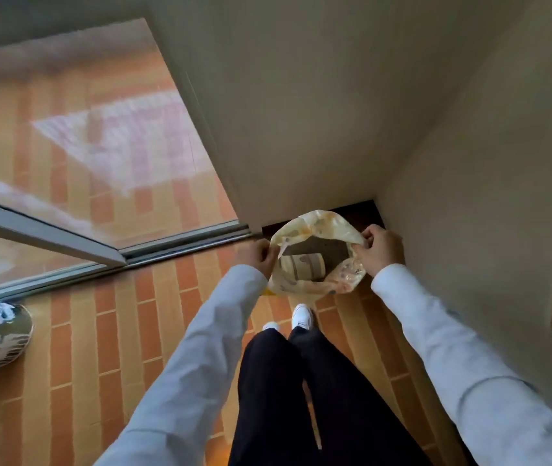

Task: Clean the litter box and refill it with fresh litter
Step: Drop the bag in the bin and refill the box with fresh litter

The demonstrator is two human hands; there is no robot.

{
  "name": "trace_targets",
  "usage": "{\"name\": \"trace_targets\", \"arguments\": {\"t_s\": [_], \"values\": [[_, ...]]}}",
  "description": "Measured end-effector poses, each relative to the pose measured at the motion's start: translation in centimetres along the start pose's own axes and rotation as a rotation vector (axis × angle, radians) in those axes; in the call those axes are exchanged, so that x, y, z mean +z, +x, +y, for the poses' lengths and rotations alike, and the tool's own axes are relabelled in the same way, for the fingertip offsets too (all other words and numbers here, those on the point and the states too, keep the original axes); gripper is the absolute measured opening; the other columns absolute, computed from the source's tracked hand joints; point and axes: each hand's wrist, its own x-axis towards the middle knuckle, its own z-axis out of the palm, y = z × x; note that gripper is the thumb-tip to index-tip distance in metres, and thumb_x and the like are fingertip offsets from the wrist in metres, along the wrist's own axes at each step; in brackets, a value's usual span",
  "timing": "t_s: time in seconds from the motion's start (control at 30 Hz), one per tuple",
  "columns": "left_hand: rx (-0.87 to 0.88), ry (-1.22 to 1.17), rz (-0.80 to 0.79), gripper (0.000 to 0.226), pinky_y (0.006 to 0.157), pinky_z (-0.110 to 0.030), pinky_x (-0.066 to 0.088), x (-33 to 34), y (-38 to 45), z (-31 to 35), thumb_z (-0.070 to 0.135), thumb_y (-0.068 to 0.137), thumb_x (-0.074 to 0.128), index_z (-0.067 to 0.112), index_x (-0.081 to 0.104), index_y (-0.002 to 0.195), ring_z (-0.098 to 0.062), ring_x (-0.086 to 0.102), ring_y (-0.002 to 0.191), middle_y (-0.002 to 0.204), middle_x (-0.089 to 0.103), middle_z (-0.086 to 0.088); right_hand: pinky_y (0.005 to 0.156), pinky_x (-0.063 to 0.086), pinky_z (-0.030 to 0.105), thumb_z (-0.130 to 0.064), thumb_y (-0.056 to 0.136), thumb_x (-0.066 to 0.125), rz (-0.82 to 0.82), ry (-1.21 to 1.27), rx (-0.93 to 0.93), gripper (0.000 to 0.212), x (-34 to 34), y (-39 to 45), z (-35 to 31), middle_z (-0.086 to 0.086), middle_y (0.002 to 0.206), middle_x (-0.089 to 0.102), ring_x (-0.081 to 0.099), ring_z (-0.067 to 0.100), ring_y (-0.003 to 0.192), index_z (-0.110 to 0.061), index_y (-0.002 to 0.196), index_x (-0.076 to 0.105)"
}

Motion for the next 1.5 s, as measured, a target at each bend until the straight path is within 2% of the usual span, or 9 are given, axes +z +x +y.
{"name": "trace_targets", "arguments": {"t_s": [0.23, 0.43, 0.57, 0.77, 0.87, 0.97, 1.17, 1.33, 1.5], "values": [[0.040, 0.044, -0.090, 0.030, 0.061, -0.029, 0.031, 9.1, 16.0, -2.5, 0.033, 0.094, 0.049, 0.006, 0.063, 0.091, -0.036, 0.058, 0.082, 0.087, 0.064, -0.020, 0.070, 0.052, 0.033, -0.018, 0.087, 0.066, 0.020, -0.010, 0.138, 0.016, 8.4, 13.3, 6.8, 0.014, 0.096, 0.066, 0.065, 0.031, 0.091, -0.006, 0.097, 0.060], [0.086, 0.066, -0.179, 0.032, 0.061, -0.028, 0.034, 20.3, 29.2, -4.4, 0.042, 0.090, 0.049, 0.014, 0.063, 0.085, -0.030, 0.053, 0.072, 0.073, 0.054, -0.006, 0.069, 0.045, 0.030, -0.015, 0.088, 0.063, 0.090, 0.003, 0.231, 0.018, 15.8, 23.9, 16.1, 0.014, 0.097, 0.065, 0.061, 0.027, 0.088, -0.004, 0.101, 0.061], [0.148, 0.108, -0.242, 0.034, 0.062, -0.028, 0.035, 27.8, 36.9, -5.9, 0.046, 0.090, 0.046, 0.021, 0.048, 0.067, -0.026, 0.048, 0.067, 0.071, 0.053, -0.004, 0.069, 0.046, 0.031, -0.018, 0.088, 0.064, 0.119, 0.013, 0.256, 0.021, 20.6, 30.6, 22.5, 0.016, 0.099, 0.065, 0.059, 0.025, 0.083, -0.003, 0.103, 0.060], [0.279, 0.213, -0.326, 0.025, 0.062, -0.028, 0.038, 36.4, 45.6, -7.4, 0.038, 0.095, 0.043, 0.020, 0.048, 0.078, -0.024, 0.051, 0.070, 0.070, 0.052, -0.002, 0.068, 0.043, 0.029, -0.016, 0.089, 0.060, 0.164, 0.002, 0.263, 0.022, 26.3, 38.4, 30.2, 0.019, 0.101, 0.065, 0.059, 0.025, 0.084, -0.002, 0.107, 0.061], [0.339, 0.242, -0.362, 0.030, 0.063, -0.032, 0.042, 38.9, 48.3, -8.0, 0.034, 0.096, 0.044, 0.016, 0.048, 0.072, -0.028, 0.054, 0.073, 0.068, 0.053, -0.004, 0.069, 0.046, 0.031, -0.013, 0.088, 0.059, 0.186, 0.023, 0.269, 0.022, 28.4, 40.5, 32.9, 0.020, 0.100, 0.065, 0.062, 0.031, 0.091, 0.000, 0.106, 0.061], [0.383, 0.268, -0.401, 0.029, 0.071, -0.036, 0.045, 40.8, 50.0, -8.6, 0.034, 0.097, 0.042, 0.010, 0.055, 0.085, -0.033, 0.060, 0.083, 0.085, 0.061, -0.014, 0.072, 0.050, 0.033, -0.014, 0.087, 0.060, 0.198, 0.023, 0.281, 0.021, 30.0, 41.8, 34.8, 0.019, 0.098, 0.065, 0.063, 0.033, 0.092, -0.001, 0.104, 0.062], [0.402, 0.330, -0.354, 0.029, 0.066, -0.034, 0.044, 43.0, 51.7, -8.0, 0.036, 0.097, 0.040, 0.012, 0.053, 0.087, -0.033, 0.060, 0.083, 0.082, 0.056, -0.011, 0.073, 0.053, 0.035, -0.016, 0.088, 0.058, 0.163, 0.010, 0.295, 0.024, 30.9, 43.2, 36.9, 0.018, 0.101, 0.066, 0.064, 0.031, 0.092, -0.004, 0.109, 0.062], [0.384, 0.409, -0.332, 0.037, 0.066, -0.032, 0.042, 43.2, 51.5, -7.6, 0.041, 0.096, 0.040, 0.009, 0.057, 0.104, -0.029, 0.058, 0.083, 0.092, 0.060, -0.012, 0.081, 0.056, 0.042, -0.023, 0.089, 0.059, 0.093, 0.005, 0.291, 0.036, 30.7, 42.3, 37.3, 0.018, 0.110, 0.065, 0.063, 0.031, 0.097, -0.008, 0.122, 0.057], [0.452, 0.219, -0.223, 0.032, 0.082, -0.033, 0.048, 39.6, 49.0, -6.9, 0.039, 0.092, 0.052, 0.016, 0.057, 0.113, -0.026, 0.059, 0.097, 0.107, 0.063, -0.007, 0.097, 0.046, 0.042, -0.031, 0.091, 0.058, 0.063, -0.017, 0.237, 0.053, 28.4, 39.3, 34.9, 0.016, 0.132, 0.054, 0.050, 0.031, 0.121, -0.013, 0.139, 0.044]]}}
